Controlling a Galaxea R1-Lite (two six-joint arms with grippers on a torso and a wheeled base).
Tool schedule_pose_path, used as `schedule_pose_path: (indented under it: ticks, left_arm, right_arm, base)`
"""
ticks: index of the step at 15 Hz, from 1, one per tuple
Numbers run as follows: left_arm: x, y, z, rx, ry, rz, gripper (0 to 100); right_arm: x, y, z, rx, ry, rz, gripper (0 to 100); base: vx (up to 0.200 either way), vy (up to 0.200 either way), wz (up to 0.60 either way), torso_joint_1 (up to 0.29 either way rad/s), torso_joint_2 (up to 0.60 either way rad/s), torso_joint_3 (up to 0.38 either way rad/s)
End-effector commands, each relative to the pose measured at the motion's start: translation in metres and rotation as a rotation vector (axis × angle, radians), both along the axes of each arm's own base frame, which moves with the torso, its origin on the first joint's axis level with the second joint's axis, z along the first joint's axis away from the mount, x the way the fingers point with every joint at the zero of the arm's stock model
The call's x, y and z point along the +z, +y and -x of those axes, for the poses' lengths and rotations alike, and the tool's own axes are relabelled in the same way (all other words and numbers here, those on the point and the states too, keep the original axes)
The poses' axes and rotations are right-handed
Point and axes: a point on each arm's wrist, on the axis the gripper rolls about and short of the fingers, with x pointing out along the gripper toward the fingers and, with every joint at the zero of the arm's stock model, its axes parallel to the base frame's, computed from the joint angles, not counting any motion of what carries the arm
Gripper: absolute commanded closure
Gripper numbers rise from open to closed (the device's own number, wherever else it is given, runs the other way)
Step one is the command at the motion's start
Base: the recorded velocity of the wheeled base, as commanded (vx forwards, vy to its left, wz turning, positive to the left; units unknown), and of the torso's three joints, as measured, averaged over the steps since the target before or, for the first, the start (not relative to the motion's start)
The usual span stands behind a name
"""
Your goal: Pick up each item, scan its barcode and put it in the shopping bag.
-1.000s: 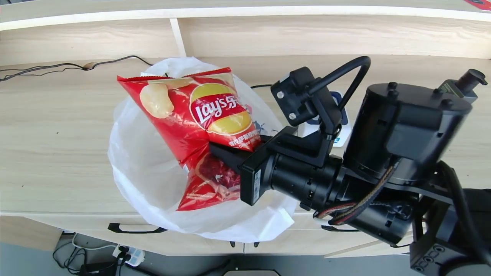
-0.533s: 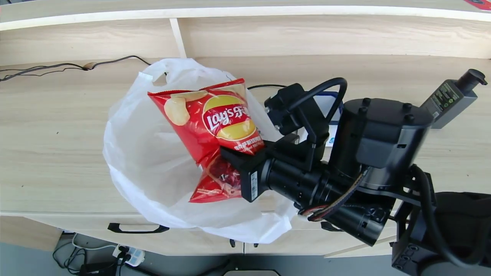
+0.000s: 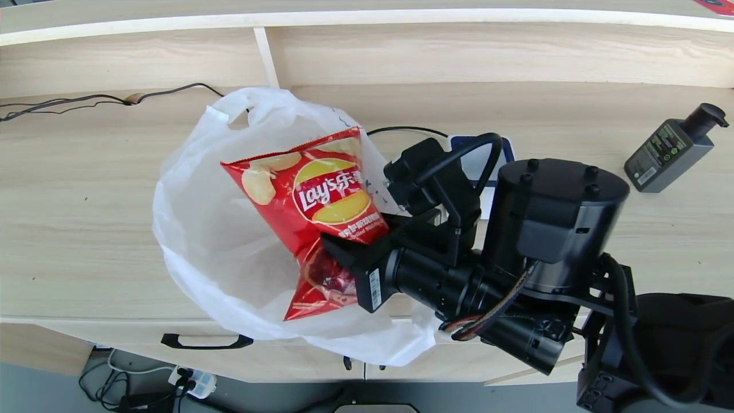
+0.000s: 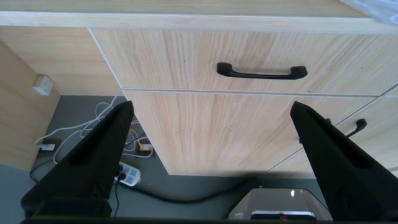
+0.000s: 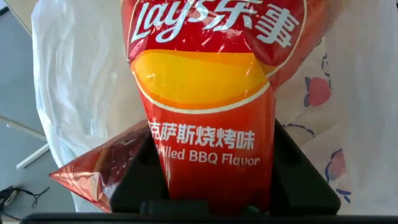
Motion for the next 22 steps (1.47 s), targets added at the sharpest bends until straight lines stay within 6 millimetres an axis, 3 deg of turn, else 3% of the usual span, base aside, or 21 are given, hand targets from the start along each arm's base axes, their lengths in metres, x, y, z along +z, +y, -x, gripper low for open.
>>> schedule_pose_path:
  ticks: [1,5,10,14,19,22]
  left_arm:
    - [0.0,0.0,0.0,0.0,0.001,0.001,0]
    - [0.0,0.0,0.0,0.0,0.001,0.001,0]
    - [0.0,0.0,0.0,0.002,0.002,0.004,0]
    - [0.0,0.0,0.0,0.0,0.004,0.006,0]
    - [0.0,0.0,0.0,0.0,0.004,0.007,0]
    - [0.0,0.0,0.0,0.0,0.006,0.007,0]
  right_arm:
    - [0.003,0.001,0.0,0.001,-0.013,-0.015,0]
    - [0.013,-0.001,0.001,-0.003,-0.083,-0.081,0]
    - [0.032,-0.022,0.014,-0.077,-0.286,-0.228,0]
    - [0.036,-0.026,0.013,-0.029,-0.304,-0.25,0]
    - [0.035,-0.044,-0.008,-0.065,-0.34,-0.222,0]
    - [0.036,-0.046,-0.01,-0.07,-0.346,-0.224,0]
  base:
    - [0.0,0.0,0.0,0.0,0.0,0.0]
    - [0.0,0.0,0.0,0.0,0.0,0.0]
    - [0.0,0.0,0.0,0.0,0.0,0.0]
    - [0.0,0.0,0.0,0.0,0.0,0.0]
    - [0.0,0.0,-0.6,-0.002,0.0,0.001]
    - [0.0,0.0,-0.6,0.001,0.01,0.002]
